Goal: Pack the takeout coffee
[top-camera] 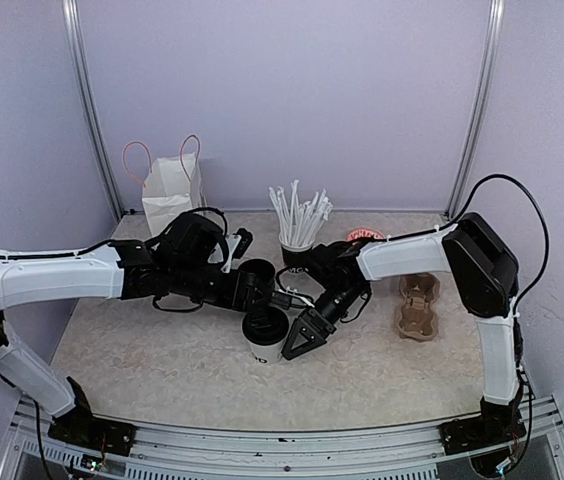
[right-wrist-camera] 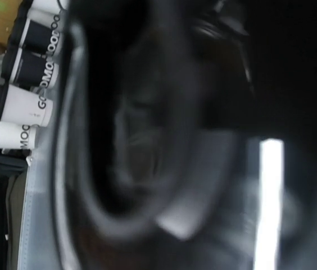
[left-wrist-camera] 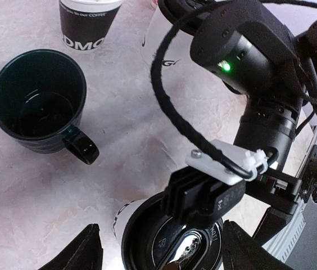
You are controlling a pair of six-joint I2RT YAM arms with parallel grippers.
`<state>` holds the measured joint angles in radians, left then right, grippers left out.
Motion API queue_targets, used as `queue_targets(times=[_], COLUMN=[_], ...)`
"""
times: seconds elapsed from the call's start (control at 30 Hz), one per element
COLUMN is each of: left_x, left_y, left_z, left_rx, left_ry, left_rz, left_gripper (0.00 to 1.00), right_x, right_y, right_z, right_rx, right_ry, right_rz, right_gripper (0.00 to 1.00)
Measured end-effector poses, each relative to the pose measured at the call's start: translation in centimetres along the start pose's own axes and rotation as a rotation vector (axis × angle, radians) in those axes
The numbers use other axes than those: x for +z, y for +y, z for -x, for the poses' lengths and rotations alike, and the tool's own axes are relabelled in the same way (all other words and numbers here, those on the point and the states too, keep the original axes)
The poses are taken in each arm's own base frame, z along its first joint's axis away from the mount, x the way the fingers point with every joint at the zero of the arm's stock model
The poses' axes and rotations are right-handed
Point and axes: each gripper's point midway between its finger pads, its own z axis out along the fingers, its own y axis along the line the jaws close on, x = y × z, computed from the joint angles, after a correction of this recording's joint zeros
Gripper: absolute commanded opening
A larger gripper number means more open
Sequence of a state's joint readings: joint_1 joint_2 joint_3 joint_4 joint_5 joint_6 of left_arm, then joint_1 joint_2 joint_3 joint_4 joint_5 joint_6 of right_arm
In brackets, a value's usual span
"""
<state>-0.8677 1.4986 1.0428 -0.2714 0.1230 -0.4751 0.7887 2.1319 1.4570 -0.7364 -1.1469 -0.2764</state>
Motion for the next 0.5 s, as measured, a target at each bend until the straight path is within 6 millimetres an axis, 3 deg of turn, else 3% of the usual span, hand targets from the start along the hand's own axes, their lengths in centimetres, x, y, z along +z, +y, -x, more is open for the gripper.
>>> queue_targets(times=[0.2, 0.3, 0.5], left_x=[-2.3, -2.9, -3.4], left_y=[0.7, 1.2, 2.3], left_z=[-0.1, -1.5, -5.2], left_rx=[-0.08, -0.132, -0.215], left_ry=[-0.023, -0.003, 0.066], left_rz=[0.045, 0.052, 0.055], left_gripper=[0.7, 0.67, 0.56], right_x=[-0.2, -1.0, -4.4], right_y=[0.8, 1.3, 0.7], right_z=[-1.0, -1.2, 1.0], right_rx=[-0.04, -0.073, -0.101], right_ry=[0.022, 0.029, -0.036], right_rz=[-0.041, -0.096, -0.174], right_gripper=[0.7, 0.67, 0.58])
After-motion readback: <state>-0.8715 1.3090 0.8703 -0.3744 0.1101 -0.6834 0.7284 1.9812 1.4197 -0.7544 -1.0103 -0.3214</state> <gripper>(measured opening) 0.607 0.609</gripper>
